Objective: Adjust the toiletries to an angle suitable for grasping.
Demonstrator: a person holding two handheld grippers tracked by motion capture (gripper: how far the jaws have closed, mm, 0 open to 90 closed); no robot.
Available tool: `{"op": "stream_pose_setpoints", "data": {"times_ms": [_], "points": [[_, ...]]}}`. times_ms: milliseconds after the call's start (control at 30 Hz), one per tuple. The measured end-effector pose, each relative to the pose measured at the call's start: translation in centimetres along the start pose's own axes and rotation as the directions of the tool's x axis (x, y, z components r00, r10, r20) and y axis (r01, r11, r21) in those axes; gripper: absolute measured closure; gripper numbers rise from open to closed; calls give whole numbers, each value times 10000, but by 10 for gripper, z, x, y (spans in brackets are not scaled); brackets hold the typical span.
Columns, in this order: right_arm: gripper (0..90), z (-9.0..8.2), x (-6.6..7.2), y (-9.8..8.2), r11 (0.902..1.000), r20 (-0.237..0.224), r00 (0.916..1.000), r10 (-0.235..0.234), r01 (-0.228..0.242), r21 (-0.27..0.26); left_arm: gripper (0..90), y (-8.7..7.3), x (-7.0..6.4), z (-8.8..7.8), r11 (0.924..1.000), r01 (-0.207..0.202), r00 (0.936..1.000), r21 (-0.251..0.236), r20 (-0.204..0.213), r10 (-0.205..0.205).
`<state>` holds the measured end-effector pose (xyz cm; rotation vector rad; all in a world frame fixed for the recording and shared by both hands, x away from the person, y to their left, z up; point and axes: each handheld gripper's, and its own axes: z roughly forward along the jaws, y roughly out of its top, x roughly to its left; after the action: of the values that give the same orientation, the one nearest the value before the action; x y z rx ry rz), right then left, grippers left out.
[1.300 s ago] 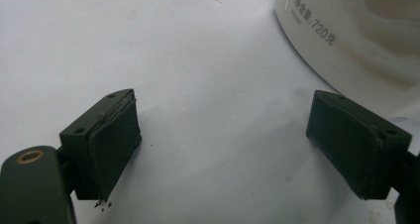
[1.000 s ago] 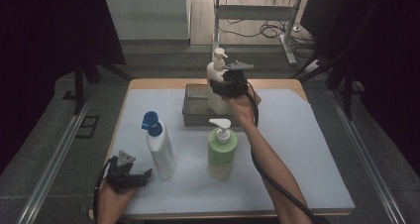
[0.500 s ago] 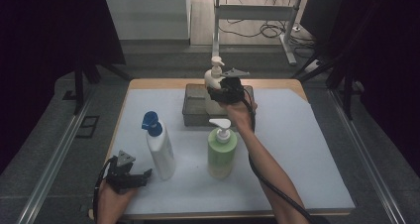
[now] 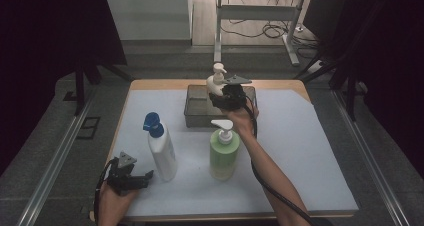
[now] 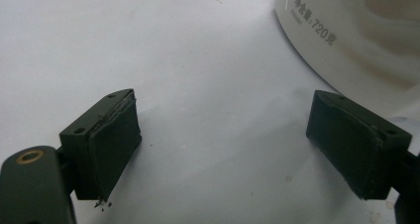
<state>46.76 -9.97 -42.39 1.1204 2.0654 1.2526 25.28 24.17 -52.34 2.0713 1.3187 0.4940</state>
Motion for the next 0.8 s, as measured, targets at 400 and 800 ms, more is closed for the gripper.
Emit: {"op": "stream_pose_setpoints", "data": {"times_ms": [400, 800], "points": [[333, -3, -2, -1, 9990, -264, 9996, -51, 62, 437, 129, 0, 0, 0, 10000, -2, 10000, -3, -5, 2], [302, -11, -5, -11, 9964, -546, 9979, -358, 399, 748, 129, 0, 0, 0, 10000, -2, 10000, -4, -8, 2]]}}
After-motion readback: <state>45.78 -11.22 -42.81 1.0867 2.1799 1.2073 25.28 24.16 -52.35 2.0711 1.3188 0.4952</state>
